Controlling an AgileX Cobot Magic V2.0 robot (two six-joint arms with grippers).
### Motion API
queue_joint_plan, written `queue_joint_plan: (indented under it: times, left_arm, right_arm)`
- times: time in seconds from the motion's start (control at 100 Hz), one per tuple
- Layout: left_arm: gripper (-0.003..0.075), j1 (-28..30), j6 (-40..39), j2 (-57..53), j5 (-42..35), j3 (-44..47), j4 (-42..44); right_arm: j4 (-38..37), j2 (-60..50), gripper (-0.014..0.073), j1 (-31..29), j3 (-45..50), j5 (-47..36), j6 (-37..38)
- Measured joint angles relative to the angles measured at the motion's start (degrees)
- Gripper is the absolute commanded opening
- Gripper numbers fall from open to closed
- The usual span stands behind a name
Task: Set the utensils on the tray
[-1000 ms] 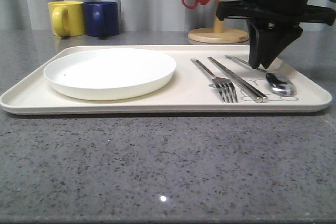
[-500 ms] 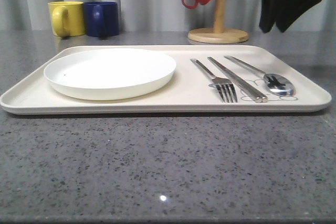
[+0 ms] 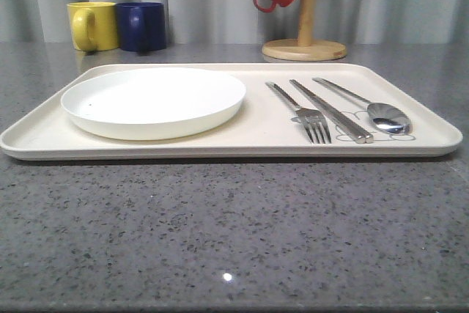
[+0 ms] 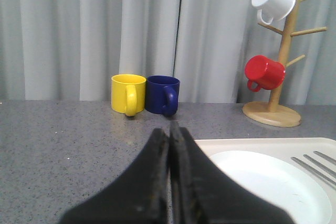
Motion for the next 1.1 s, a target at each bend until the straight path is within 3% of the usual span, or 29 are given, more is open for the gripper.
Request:
queue_joint_plan:
  times: [0.3, 0.52, 1.1]
  left_arm:
    - [-0.0019, 0.00, 0.00, 0.00, 0.00, 0.00, 0.00]
    - [-0.0019, 0.00, 0.00, 0.00, 0.00, 0.00, 0.00]
    - [-0.0019, 0.00, 0.00, 0.00, 0.00, 0.00, 0.00]
  right_arm:
    - [-0.08, -22.18, 0.0223, 0.00, 21.47, -13.71, -0.09]
    - [-0.08, -33.06, -0.0076, 0.00, 27.54, -19.30, -0.09]
    - [-0.08, -34.17, -0.0069, 0.00, 27.83, -19.73, -0.09]
